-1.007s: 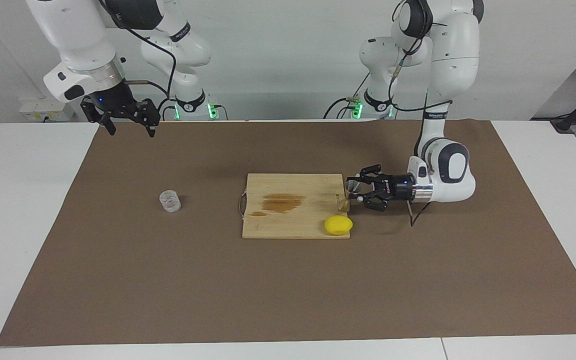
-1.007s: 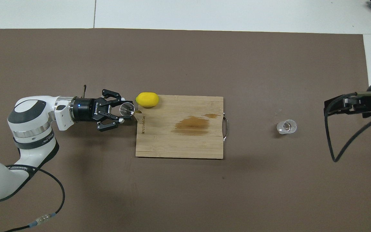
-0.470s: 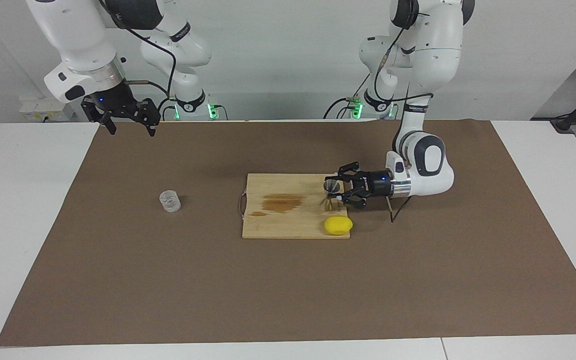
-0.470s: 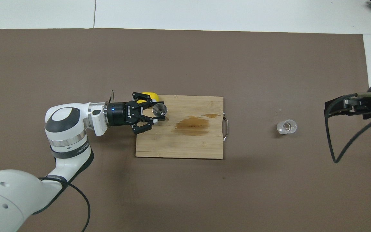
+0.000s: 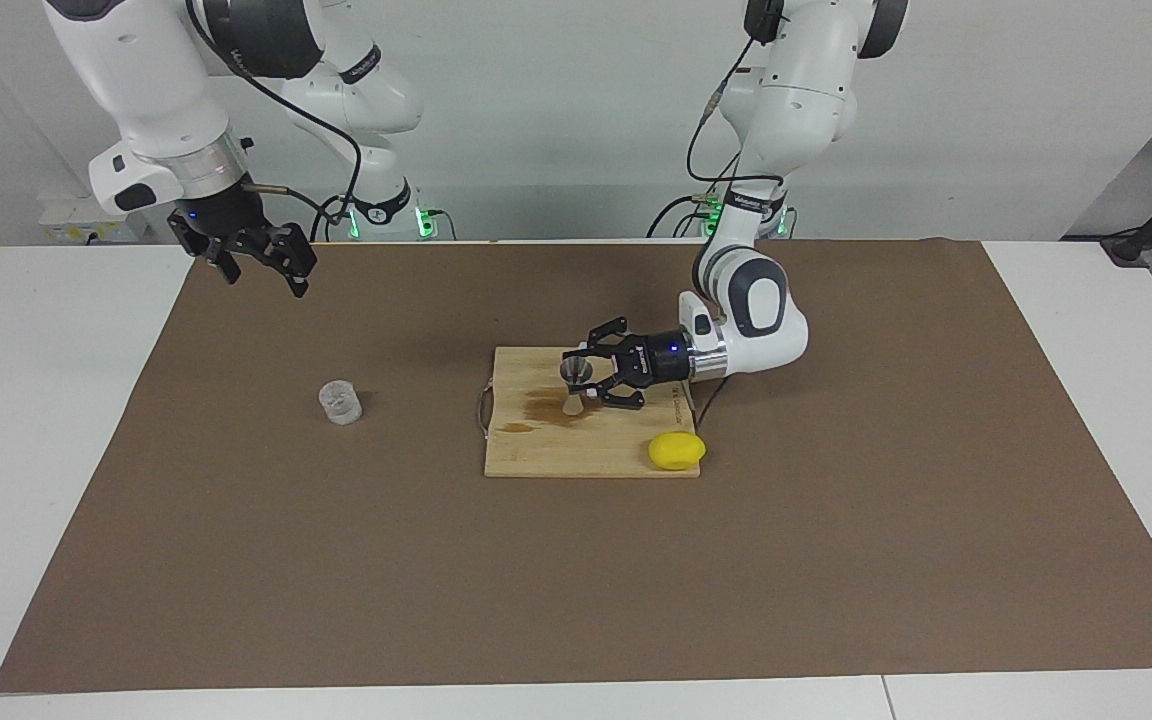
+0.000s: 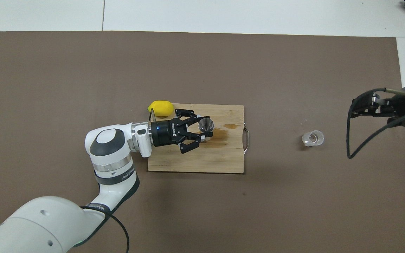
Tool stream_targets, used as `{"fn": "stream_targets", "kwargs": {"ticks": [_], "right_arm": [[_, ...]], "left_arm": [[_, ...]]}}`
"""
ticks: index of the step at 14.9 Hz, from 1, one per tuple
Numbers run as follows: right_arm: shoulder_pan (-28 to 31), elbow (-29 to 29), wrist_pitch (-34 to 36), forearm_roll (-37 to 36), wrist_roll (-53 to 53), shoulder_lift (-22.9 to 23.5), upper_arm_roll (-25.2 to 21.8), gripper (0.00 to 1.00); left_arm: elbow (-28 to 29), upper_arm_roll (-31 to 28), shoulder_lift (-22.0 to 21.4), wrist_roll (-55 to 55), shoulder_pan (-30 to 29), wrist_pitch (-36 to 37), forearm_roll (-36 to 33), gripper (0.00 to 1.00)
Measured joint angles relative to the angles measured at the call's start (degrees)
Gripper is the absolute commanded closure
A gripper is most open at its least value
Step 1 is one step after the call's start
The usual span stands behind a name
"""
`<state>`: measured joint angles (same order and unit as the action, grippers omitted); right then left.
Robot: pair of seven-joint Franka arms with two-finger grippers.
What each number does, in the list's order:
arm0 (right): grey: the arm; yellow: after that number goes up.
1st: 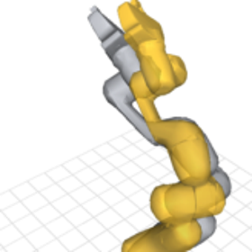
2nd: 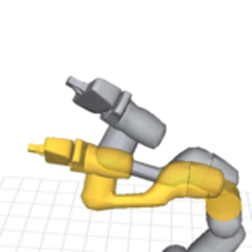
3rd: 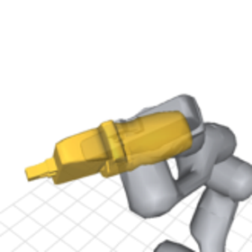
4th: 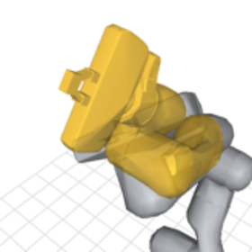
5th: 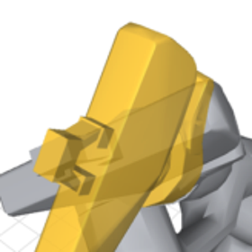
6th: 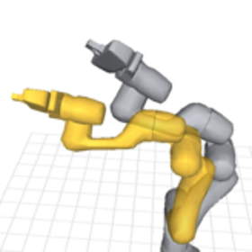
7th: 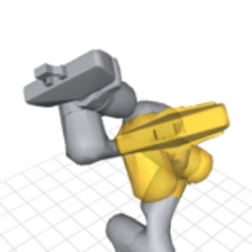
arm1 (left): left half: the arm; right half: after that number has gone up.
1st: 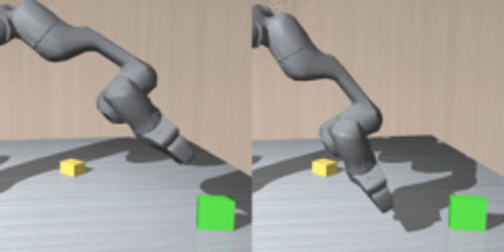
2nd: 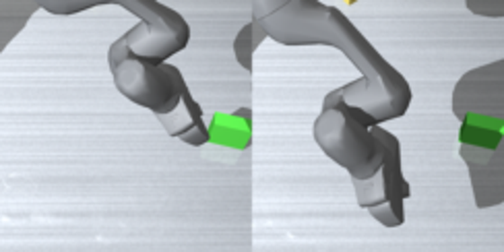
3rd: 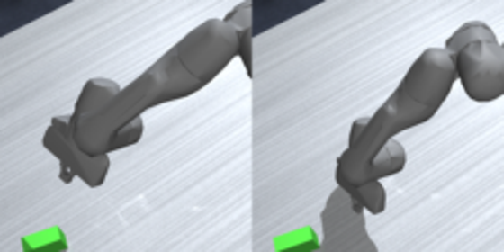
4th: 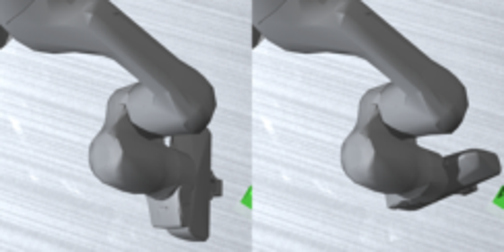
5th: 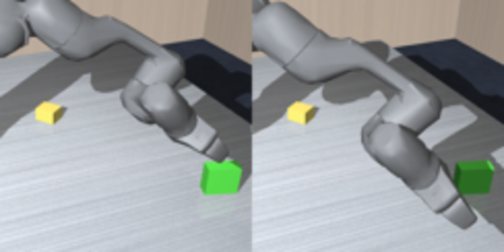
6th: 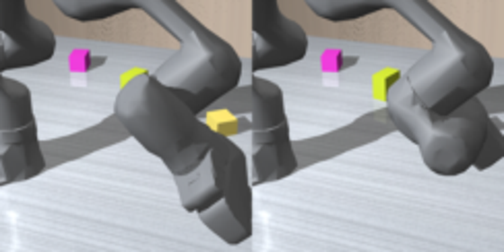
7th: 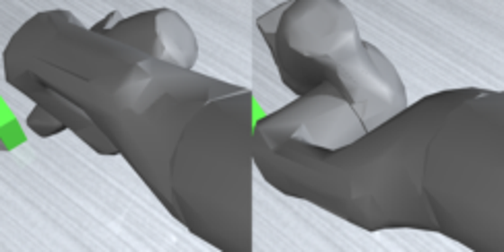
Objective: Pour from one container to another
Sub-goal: 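Lower the steel cup onto the board while the right gripper reaches the glass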
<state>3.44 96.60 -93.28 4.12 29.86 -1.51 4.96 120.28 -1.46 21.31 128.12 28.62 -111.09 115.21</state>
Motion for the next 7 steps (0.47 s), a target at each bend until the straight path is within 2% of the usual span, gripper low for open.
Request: {"fn": "stream_targets", "kwargs": {"ticks": [2, 7], "right_arm": [[0.8, 2.5, -2.6, 4.0, 11.2, 0.1, -0.1, 0.0], [2.9, 9.9, -10.8, 8.4, 27.1, 1.1, -0.1, 0.0]], "left_arm": [[0.1, 0.0, 0.0, 0.0, 2.0, -2.1, 1.2, 0.76], [0.1, -0.2, 0.0, 4.1, 2.8, -3.9, 1.8, 0.76]]}}
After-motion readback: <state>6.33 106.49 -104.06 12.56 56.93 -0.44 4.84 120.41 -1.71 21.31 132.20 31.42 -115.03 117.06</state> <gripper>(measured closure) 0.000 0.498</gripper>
